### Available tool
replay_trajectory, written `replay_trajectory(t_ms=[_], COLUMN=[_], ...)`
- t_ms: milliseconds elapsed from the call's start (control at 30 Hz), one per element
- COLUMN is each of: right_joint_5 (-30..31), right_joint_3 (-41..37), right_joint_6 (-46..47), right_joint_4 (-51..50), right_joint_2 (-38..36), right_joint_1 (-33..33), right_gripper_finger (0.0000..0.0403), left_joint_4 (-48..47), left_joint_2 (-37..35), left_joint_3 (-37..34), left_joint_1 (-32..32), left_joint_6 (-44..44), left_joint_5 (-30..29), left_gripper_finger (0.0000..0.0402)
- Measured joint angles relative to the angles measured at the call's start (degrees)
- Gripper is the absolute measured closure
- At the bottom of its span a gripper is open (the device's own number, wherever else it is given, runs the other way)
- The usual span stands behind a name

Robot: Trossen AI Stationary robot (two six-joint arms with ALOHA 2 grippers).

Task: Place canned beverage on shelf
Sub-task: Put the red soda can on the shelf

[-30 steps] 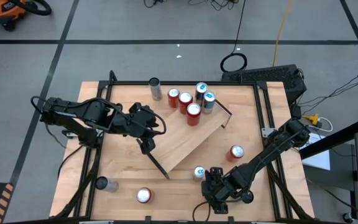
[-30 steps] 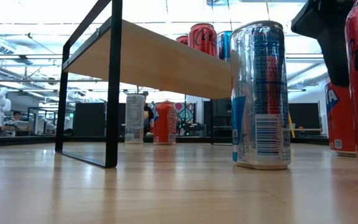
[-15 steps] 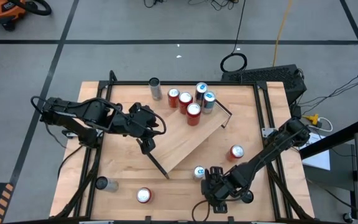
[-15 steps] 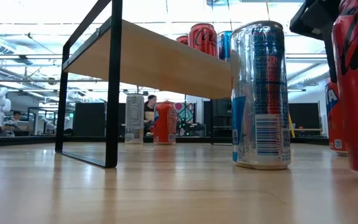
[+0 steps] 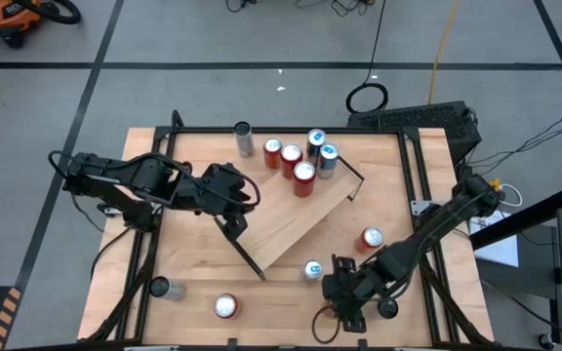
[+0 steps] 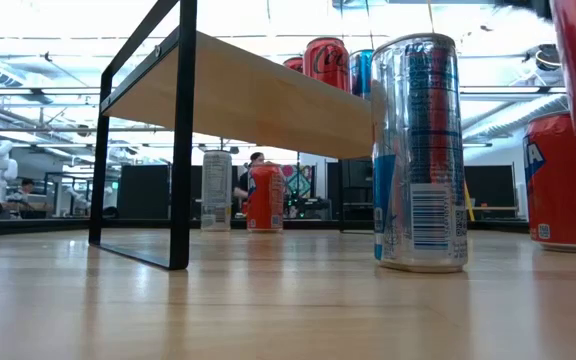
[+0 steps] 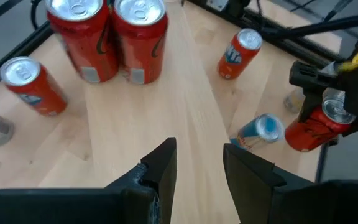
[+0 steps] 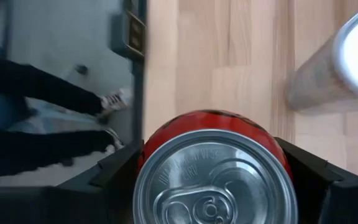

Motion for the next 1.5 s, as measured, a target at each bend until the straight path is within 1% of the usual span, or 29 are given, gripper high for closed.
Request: replay_trajectory(t_ms=[133,233,333,433,500,567,633,733,900,1033,1100,1267,1367,1433,1500], right_joint_5=[0.1,0.2,0.2,0.2,0.2,0.5,0.5,0.5,0.3,0.3,0.3,0.2,0.2,0.2,0.2], right_joint_3=[0.0,0.0,0.0,0.0,0.0,0.0,0.0,0.0,0.0,0.1,0.1,0.1,0.1,0.1,0.1], right_joint_6=[-1.2,-2.6,-4.4,-7.0,-9.0,-11.1,-13.4,-16.2,-19.8,-21.9,-23.0,-25.2,-26.0,-26.2,-26.8], right_joint_4=[0.2,0.1,0.2,0.2,0.2,0.2,0.3,0.3,0.6,0.7,0.8,1.5,2.3,2.9,3.2], right_joint_2=[-5.3,-9.3,-13.5,-17.3,-19.8,-22.0,-24.0,-26.2,-28.9,-30.3,-30.7,-31.4,-31.4,-31.4,-31.4], right_joint_1=[-1.2,-2.4,-4.0,-5.8,-7.3,-8.7,-10.2,-12.2,-14.7,-15.8,-16.0,-16.2,-16.2,-16.2,-16.2], right_gripper_finger=[0.013,0.0129,0.0129,0.0129,0.0129,0.0128,0.0128,0.0127,0.0127,0.0127,0.0127,0.0127,0.0126,0.0126,0.0126], left_joint_4=[2.6,5.9,10.1,15.5,20.8,24.5,29.6,34.6,42.4,44.7,44.4,44.2,44.6,44.9,45.1], left_joint_2=[0.5,1.6,3.1,4.3,5.3,6.1,7.3,9.0,11.7,13.4,14.4,16.6,17.7,18.2,18.4], left_joint_3=[0.0,0.0,0.0,0.0,0.0,0.0,0.0,0.0,0.0,0.0,0.0,0.0,0.0,0.0,0.0], left_joint_1=[-0.7,-1.1,-1.9,-2.9,-3.4,-4.1,-4.4,-4.4,-4.0,-3.8,-3.8,-3.8,-3.8,-3.8,-4.1], left_joint_6=[0.0,0.0,0.0,0.0,0.1,1.8,3.5,4.3,4.5,4.6,5.0,5.2,5.1,5.2,6.6], left_joint_5=[0.3,0.3,1.1,1.2,1.2,1.2,0.7,0.7,2.1,2.6,2.5,-0.1,-1.4,-2.9,-3.2], left_gripper_finger=[0.0264,0.025,0.0218,0.0175,0.0147,0.0124,0.0109,0.0099,0.0097,0.0097,0.0097,0.0093,0.0076,0.0059,0.0041])
